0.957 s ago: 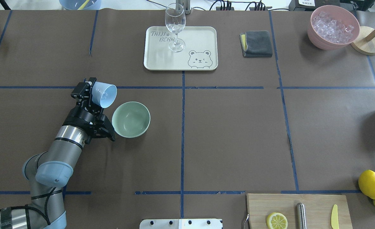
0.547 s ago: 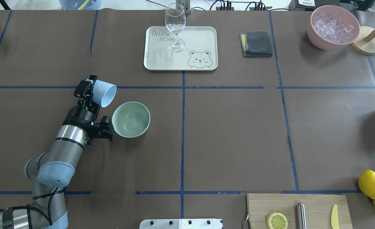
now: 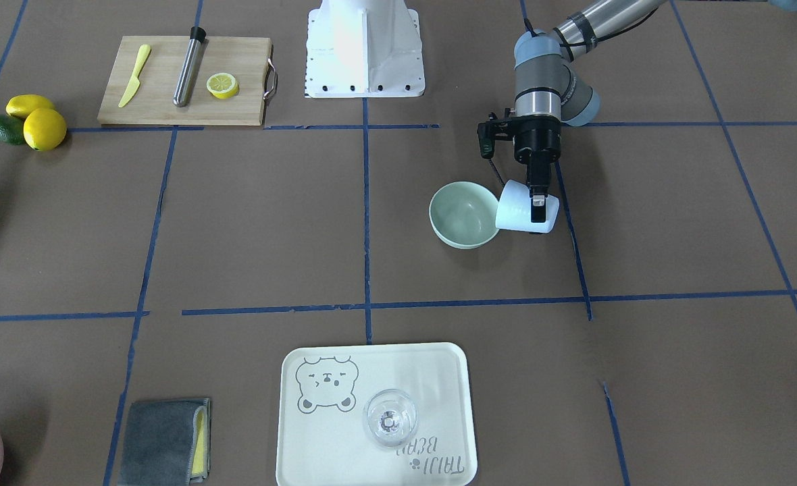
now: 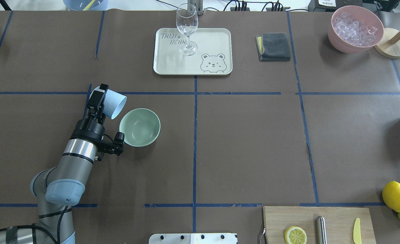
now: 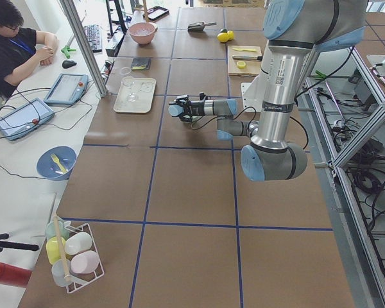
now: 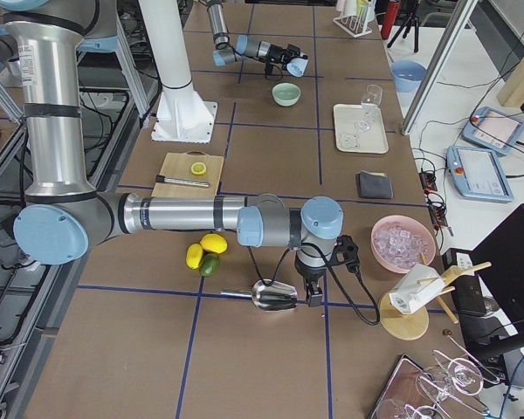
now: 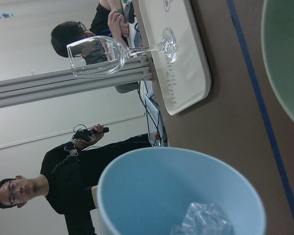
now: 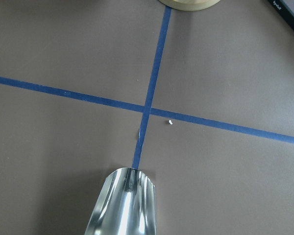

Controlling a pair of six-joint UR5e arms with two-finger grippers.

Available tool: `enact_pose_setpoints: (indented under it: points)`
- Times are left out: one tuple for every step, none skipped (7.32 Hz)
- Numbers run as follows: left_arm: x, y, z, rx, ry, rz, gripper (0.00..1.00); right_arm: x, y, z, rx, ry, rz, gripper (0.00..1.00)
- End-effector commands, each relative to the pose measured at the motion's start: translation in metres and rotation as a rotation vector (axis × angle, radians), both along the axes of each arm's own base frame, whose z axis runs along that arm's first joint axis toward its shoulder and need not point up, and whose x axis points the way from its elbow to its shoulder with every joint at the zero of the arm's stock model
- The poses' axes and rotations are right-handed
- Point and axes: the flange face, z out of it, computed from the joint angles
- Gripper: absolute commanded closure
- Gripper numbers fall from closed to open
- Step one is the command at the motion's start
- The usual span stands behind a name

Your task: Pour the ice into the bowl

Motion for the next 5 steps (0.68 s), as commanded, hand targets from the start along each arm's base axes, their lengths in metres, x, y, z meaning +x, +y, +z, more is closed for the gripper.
enact_pose_setpoints:
  points:
    - [0.0046,0.0115,-0.0018,0.026,-0.106,-0.015,1.00,0.0011,0.0002,0.0002,0.000,0.000,0.002,0.00]
    - [0.0063,0.0128,-0.0020,0.028,-0.111,-0.012,1.00,0.0011,0.0009,0.0010,-0.002,0.000,0.002,0.00]
    - [0.0069,0.0136,-0.0020,0.028,-0.111,-0.010,1.00,0.0011,0.0011,0.0032,-0.006,0.000,0.002,0.00]
    - [0.0082,0.0176,-0.0028,0.029,-0.111,-0.018,1.00,0.0019,0.0012,0.0032,-0.007,0.000,0.004,0.00]
    - [0.0094,0.0205,-0.0021,0.030,-0.114,-0.018,1.00,0.0034,0.0022,0.0040,-0.008,0.000,0.007,0.00]
